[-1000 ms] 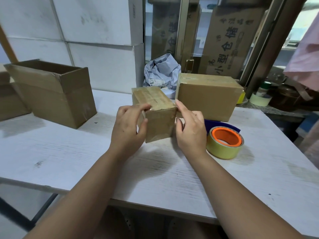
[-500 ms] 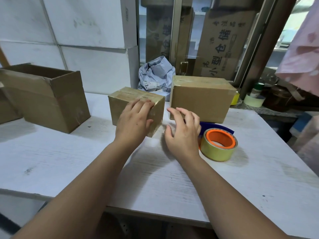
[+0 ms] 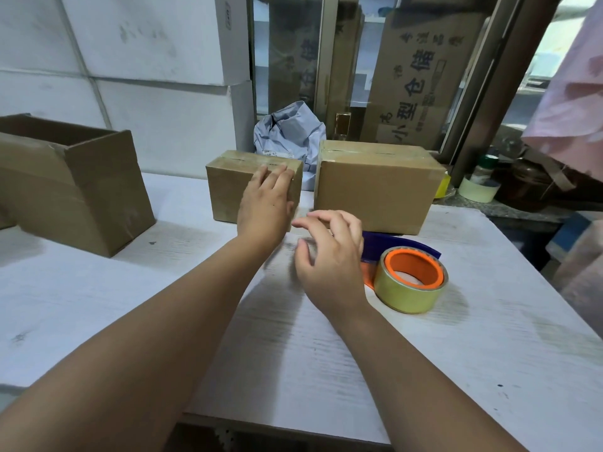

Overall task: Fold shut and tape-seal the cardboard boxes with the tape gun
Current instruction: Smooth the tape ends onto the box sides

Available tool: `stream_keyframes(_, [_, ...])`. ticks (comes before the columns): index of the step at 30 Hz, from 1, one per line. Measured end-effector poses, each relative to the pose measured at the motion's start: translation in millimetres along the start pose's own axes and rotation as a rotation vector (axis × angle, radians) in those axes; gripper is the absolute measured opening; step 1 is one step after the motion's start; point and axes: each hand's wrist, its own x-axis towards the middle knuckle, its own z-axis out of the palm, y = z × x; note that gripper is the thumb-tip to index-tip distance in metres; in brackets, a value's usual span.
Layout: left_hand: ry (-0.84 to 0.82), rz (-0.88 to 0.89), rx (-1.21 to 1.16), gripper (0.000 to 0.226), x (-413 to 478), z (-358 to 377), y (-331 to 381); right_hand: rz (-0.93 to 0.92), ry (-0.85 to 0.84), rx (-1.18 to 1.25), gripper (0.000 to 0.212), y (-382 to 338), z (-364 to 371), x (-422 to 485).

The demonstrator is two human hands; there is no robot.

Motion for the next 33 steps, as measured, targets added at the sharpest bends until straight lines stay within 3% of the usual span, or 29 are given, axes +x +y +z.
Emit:
stream_keyframes(7, [0.003,-0.256,-0.157,0.054,13.7,10.8,23.9,-0.02,0.006,0.031,0.025,5.3,1.4,2.8])
stream_keyframes(15, [0.018,-0.14,-0.183,0.057,25.3,12.0,32.1,-0.031,0.001,0.049,0.019,4.8,0.9,3.5])
stream_keyframes(20, [0.04,-0.034,-0.417,0.065,20.7,9.3,21.7,-0.032,0.011,0.048,0.021,6.8,1.7,2.3])
stream_keyframes(22, [0.103,0.014,-0.328,0.063,16.6,8.8,18.1,-0.033,0.031,0.047,0.02,7.3,1.6,2.1])
stream_keyframes(24, [0.148,-0.088,-0.204,0.056,13.4,9.7,15.2,-0.03,0.049,0.046,0.021,7.0,1.3,2.0])
stream_keyframes(26, [0.177,-0.305,-0.225,0.054,11.4,7.1,13.3,-0.026,0.057,0.051,0.021,6.2,0.7,1.4])
stream_keyframes(30, [0.24,-0.686,-0.498,0.06,16.0,0.6,-2.1,-0.032,0.065,0.057,0.021,5.7,0.2,-0.3])
stream_keyframes(33, [0.216,-0.848,-0.79,0.051,20.1,-0.7,-10.1,-0.025,0.071,0.052,0.022,7.3,1.3,1.1])
